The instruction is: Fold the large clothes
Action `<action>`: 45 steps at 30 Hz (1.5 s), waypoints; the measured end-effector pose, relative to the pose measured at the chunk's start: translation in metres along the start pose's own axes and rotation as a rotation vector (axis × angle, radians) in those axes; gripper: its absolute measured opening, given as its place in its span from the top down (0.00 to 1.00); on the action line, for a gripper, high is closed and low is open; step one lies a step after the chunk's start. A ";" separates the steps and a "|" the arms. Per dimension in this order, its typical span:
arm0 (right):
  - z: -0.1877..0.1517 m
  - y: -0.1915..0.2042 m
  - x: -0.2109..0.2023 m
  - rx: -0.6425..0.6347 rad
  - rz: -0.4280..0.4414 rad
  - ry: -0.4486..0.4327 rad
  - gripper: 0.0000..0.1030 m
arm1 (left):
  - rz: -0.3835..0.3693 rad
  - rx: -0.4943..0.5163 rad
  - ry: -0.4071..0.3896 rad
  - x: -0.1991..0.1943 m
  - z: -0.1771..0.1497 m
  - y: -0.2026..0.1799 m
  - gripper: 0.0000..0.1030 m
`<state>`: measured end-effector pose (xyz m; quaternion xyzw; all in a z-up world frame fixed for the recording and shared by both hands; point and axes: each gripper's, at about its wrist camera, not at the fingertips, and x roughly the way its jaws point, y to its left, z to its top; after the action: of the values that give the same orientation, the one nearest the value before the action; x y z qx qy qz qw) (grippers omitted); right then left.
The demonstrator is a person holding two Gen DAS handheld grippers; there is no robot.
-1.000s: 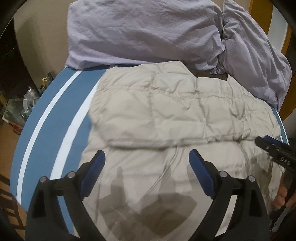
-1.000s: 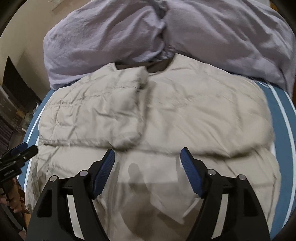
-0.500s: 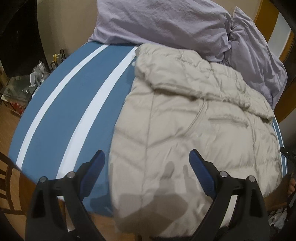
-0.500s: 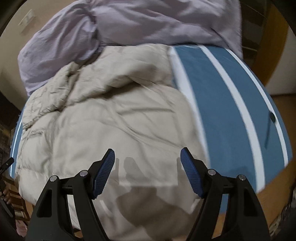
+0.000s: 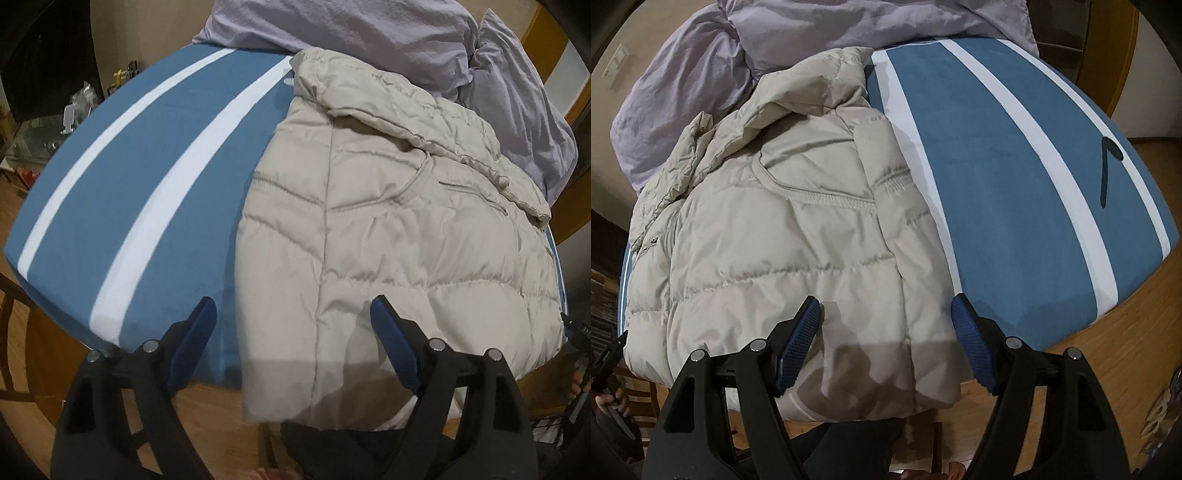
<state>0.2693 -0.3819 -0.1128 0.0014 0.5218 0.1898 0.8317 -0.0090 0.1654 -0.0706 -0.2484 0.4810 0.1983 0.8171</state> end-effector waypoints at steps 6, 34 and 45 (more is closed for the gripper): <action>-0.008 -0.008 0.006 0.031 0.029 0.019 0.28 | -0.024 -0.021 0.000 0.001 -0.009 0.000 0.23; 0.013 0.015 -0.031 0.020 0.140 -0.170 0.91 | -0.118 -0.030 -0.122 -0.048 0.021 -0.022 0.89; 0.075 0.050 -0.050 -0.042 0.127 -0.277 0.91 | -0.109 0.024 -0.228 -0.068 0.098 -0.049 0.89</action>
<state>0.2995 -0.3364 -0.0251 0.0433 0.3968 0.2510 0.8819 0.0548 0.1787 0.0406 -0.2399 0.3730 0.1748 0.8791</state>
